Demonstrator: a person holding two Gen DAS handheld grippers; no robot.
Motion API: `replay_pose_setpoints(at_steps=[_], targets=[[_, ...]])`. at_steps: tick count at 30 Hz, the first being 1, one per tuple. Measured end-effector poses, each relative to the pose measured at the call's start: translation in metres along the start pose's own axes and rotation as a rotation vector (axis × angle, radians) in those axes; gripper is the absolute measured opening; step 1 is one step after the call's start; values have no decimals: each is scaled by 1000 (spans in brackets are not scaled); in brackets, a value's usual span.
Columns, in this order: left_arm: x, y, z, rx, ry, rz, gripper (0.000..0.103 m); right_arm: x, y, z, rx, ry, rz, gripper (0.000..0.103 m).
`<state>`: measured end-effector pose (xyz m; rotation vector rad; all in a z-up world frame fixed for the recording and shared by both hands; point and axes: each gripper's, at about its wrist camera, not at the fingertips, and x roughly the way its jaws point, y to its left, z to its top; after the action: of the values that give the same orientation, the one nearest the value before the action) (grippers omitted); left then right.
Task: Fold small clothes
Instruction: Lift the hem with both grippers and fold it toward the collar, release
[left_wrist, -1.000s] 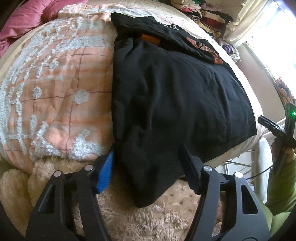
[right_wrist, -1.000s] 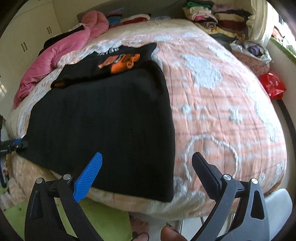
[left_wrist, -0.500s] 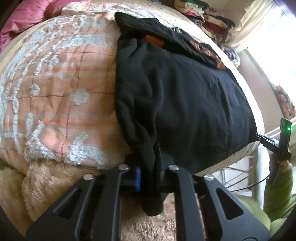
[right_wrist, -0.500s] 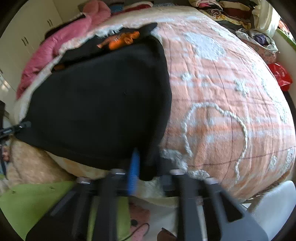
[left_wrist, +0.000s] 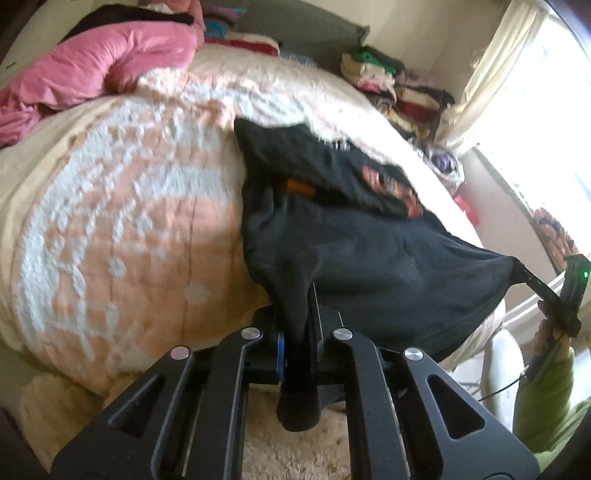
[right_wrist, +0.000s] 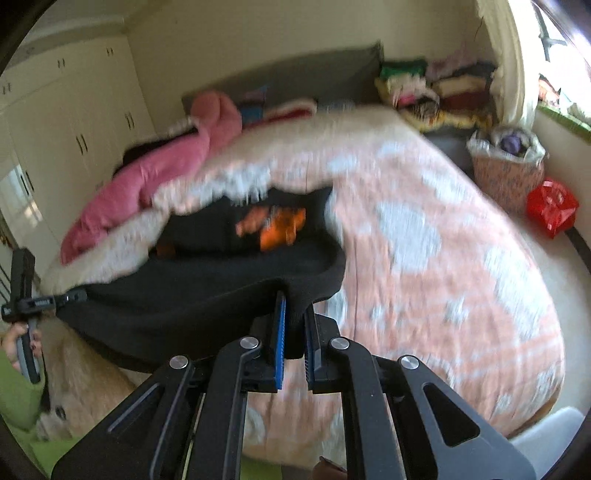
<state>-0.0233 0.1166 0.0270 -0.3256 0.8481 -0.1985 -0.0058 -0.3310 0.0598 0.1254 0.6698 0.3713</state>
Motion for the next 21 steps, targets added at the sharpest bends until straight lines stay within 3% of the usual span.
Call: replay_pose_setpoints(at_steps=[3,7,21], targets=[[-8,-3,15,5,-42,-11,3,-9,-2,19,9,-83,-6,7],[-15,-6,34,7,-84,-28,3,-6,-2,39,10,-122,-18,7],[-10,-7,88,-10,-151,-42,3,25,4,95,-4,-184,-86,7]])
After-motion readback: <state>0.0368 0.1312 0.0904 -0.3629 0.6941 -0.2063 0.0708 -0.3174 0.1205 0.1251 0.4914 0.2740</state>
